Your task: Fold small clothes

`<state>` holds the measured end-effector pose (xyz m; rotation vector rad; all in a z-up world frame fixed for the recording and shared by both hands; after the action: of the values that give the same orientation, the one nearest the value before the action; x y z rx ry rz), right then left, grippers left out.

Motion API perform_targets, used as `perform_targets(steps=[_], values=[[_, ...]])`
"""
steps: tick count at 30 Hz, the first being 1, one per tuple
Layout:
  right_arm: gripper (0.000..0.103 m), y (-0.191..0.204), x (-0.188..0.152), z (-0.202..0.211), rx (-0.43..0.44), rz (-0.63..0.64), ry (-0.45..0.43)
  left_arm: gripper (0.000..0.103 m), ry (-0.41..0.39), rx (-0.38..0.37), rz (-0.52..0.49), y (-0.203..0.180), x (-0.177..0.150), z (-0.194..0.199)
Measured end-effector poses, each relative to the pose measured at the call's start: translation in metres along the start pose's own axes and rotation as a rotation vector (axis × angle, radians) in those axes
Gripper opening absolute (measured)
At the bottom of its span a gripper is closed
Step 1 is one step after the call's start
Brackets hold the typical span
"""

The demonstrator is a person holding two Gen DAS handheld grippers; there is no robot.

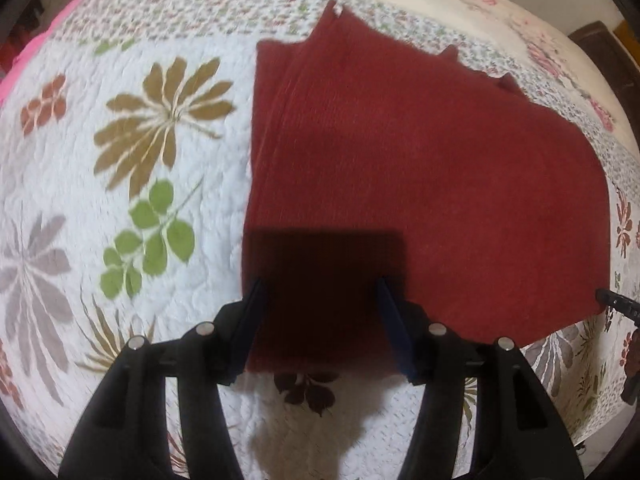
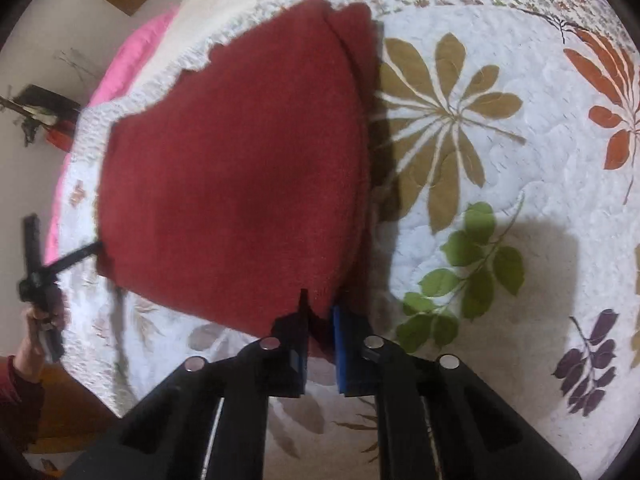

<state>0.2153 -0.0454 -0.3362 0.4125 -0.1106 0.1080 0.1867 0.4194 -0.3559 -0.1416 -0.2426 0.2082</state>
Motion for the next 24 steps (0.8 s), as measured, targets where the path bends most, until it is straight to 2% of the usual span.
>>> perform_targets(steps=[2,5,9,11,12,15,19,24], values=[[0.008,0.0,0.0,0.005,-0.002,0.014,-0.005,0.057,0.002,0.014,-0.011,0.002,-0.002,0.0],[0.008,-0.012,-0.01,-0.002,-0.047,0.014,0.052,0.059,0.025,0.044,-0.012,0.01,-0.005,-0.009],[0.008,-0.024,-0.022,-0.023,-0.076,0.003,0.13,0.059,0.088,0.011,0.064,0.023,-0.017,-0.031],[0.013,-0.02,-0.02,-0.015,-0.063,0.012,0.118,0.059,0.077,0.001,0.091,0.024,-0.018,-0.026],[0.019,-0.018,-0.017,-0.01,-0.058,0.016,0.107,0.058,0.067,0.005,0.089,0.024,-0.018,-0.02],[0.042,-0.013,0.002,0.017,-0.056,0.043,0.031,0.057,0.005,0.027,0.053,0.018,-0.009,0.007],[0.042,-0.003,0.046,0.036,-0.025,0.045,-0.053,0.063,-0.123,0.006,0.023,-0.002,0.025,0.044],[0.042,0.011,0.104,0.022,-0.029,0.044,-0.097,0.063,-0.166,-0.064,-0.025,-0.043,0.072,0.038]])
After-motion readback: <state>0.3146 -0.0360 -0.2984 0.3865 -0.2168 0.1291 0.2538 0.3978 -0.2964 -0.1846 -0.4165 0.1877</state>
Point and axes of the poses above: each gripper's, at about its wrist camera, not at the fingertips, and z roughly against the way its jaws point, y to its left, x to its top, the point moved 9 cm from there along -z, roughly the way its jaws point, and after that the axes turned 3 degrees about -z, right-handed, at the moved point
